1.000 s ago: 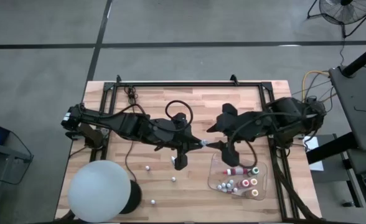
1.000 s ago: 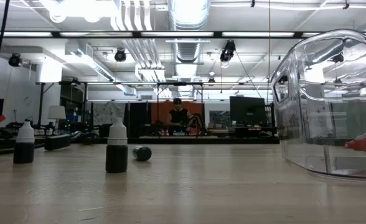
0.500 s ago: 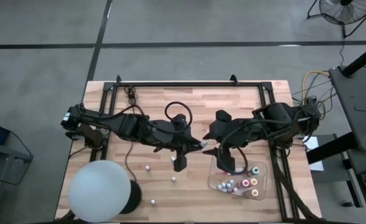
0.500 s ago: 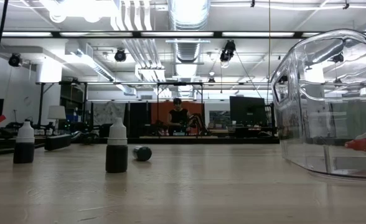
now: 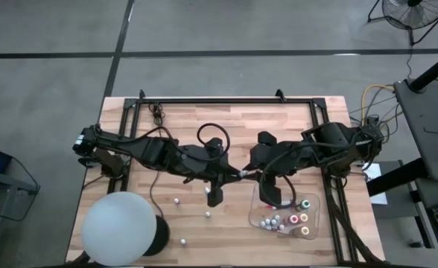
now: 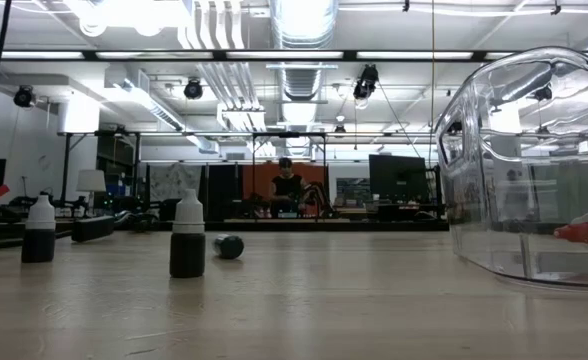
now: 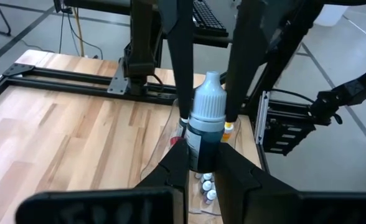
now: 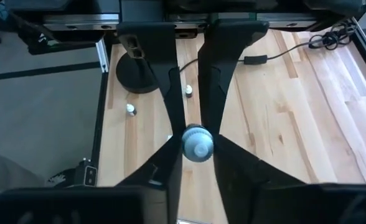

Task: Pick & Place food coloring
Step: Put the black food color into the transparent bin

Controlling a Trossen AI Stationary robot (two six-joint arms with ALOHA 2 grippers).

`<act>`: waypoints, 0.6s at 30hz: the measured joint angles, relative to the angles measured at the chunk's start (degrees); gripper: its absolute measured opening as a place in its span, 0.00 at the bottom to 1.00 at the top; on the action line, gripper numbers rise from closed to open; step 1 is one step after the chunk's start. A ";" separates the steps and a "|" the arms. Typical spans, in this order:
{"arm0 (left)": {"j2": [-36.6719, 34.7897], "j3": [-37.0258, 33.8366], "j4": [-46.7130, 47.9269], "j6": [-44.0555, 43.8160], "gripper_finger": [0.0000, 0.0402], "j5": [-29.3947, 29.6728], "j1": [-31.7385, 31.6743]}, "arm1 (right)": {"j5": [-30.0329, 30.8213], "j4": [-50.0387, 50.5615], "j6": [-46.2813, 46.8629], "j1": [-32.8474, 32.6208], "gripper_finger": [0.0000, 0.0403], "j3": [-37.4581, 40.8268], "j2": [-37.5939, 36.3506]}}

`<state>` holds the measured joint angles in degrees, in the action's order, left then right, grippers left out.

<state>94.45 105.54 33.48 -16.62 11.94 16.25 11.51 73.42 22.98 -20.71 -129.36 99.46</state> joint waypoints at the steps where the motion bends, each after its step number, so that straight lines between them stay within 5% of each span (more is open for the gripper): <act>1: 0.00 0.00 -0.01 0.03 0.06 0.00 0.00 | 0.00 -0.08 -0.37 0.00 0.17 0.00 0.00; 8: 0.00 -0.01 0.04 -0.24 0.07 -0.02 0.00 | 0.04 -0.23 -0.68 0.00 0.11 0.00 0.00; 18: -0.75 -0.02 1.72 -0.61 0.22 0.79 -0.02 | 0.04 2.48 -0.50 -0.02 0.12 -1.49 -0.09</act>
<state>93.70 105.51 35.20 -17.23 12.73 16.23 11.55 75.89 22.48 -20.73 -130.85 99.37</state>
